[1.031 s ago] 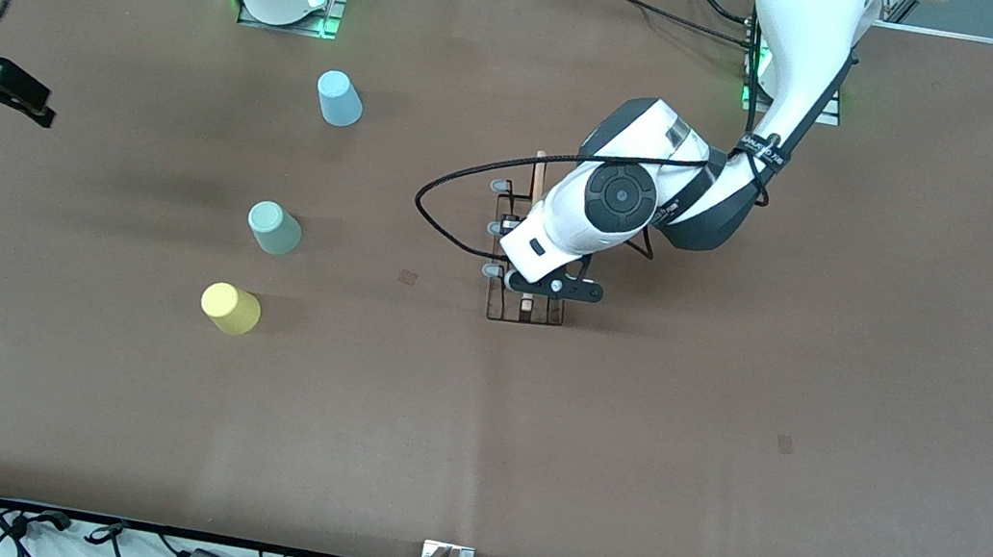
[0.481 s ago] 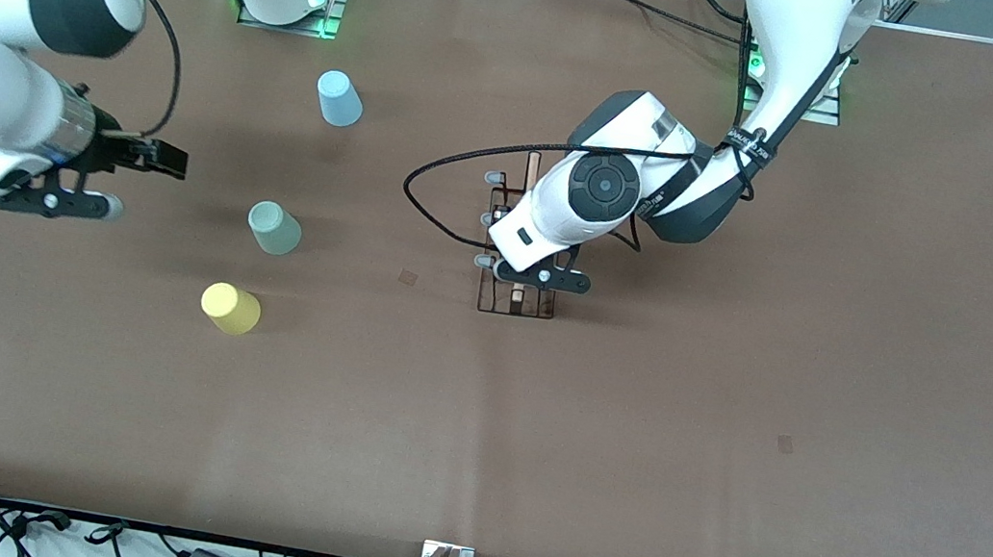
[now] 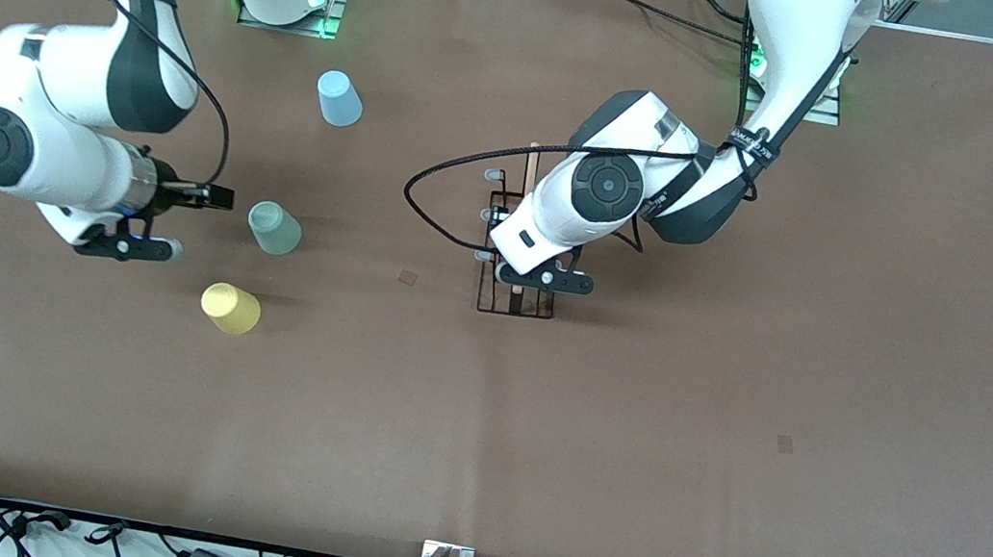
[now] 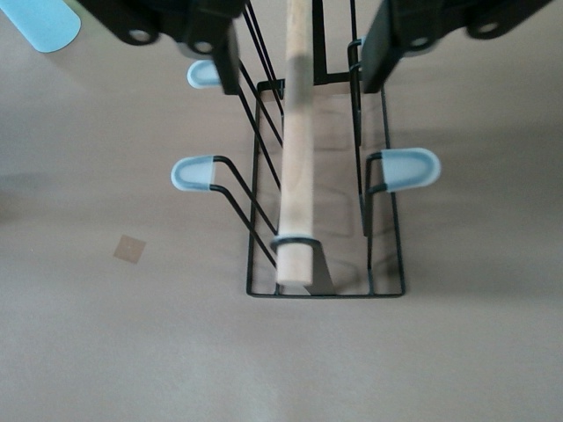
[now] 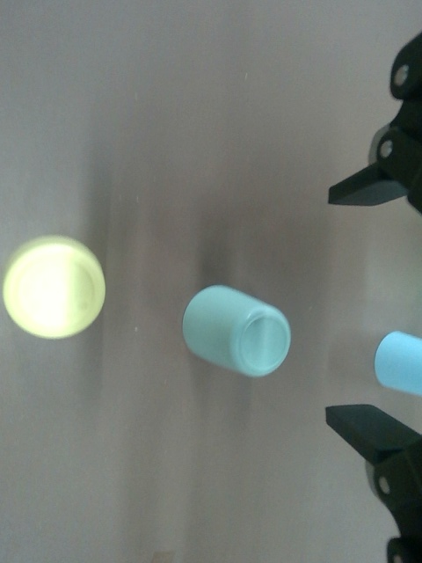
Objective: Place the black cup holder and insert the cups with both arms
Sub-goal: 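Open the left gripper while the right gripper grasps the teal cup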
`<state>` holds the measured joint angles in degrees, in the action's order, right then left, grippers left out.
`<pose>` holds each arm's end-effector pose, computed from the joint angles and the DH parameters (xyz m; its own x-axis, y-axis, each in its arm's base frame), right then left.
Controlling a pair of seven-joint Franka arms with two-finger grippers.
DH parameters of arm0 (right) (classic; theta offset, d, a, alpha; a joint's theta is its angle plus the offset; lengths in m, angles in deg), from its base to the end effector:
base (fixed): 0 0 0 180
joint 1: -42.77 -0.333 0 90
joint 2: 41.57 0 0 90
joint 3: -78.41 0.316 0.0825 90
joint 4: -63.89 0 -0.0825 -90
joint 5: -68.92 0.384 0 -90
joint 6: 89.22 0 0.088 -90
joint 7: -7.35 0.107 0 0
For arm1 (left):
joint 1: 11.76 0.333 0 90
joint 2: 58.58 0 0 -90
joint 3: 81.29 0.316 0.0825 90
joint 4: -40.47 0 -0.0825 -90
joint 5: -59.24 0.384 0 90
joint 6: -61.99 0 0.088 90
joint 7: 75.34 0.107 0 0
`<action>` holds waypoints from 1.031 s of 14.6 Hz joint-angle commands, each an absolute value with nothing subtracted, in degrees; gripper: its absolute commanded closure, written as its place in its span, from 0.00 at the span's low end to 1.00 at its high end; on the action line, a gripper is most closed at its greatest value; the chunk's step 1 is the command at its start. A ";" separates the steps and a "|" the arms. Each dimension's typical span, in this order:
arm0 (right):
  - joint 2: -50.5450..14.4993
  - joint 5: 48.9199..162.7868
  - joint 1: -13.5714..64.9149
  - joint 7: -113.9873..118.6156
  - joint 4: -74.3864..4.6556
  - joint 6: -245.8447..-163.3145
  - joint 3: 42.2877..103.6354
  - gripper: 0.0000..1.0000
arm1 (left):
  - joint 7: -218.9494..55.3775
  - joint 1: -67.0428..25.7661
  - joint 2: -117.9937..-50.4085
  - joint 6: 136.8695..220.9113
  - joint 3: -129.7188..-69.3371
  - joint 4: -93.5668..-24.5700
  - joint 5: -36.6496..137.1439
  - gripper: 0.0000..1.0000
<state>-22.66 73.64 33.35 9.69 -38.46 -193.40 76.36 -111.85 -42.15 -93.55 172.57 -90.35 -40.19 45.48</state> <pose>0.5983 0.0856 0.3486 0.9532 0.0603 -0.2961 0.0486 -0.9977 -0.0467 0.5511 -0.4474 0.3460 0.9651 0.0409 -0.2587 0.0908 -0.9787 0.1840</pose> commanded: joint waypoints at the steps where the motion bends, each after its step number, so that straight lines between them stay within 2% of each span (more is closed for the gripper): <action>1: -21.54 75.07 31.62 10.42 -39.11 -195.57 75.86 0.00 | -112.69 -41.04 -91.46 166.16 -89.73 -39.07 44.39 0.17; 3: -19.79 75.25 30.73 10.42 -39.90 -197.75 75.86 0.00 | -112.78 -38.49 -89.26 162.64 -89.81 -39.07 44.47 0.14; 5: -18.29 75.33 29.94 10.42 -41.57 -201.27 75.86 0.00 | -112.69 -37.43 -87.33 161.67 -89.12 -39.42 45.09 0.00; 8: -16.79 75.60 29.59 10.51 -44.64 -204.88 75.95 0.00 | -110.85 -31.74 -86.53 156.32 -88.23 -38.99 45.00 0.00; 10: -16.44 75.60 29.32 10.95 -45.97 -206.20 75.86 0.00 | -108.04 -26.20 -83.04 153.84 -88.59 -39.07 45.26 0.00; 15: -14.51 75.60 27.30 14.63 -46.06 -207.16 75.86 0.00 | -100.48 -20.21 -78.02 148.48 -87.80 -39.07 50.97 0.00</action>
<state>-14.76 74.77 28.88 12.39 -45.26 -205.56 76.37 -102.42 -20.84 -80.62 149.85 -87.69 -38.30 48.41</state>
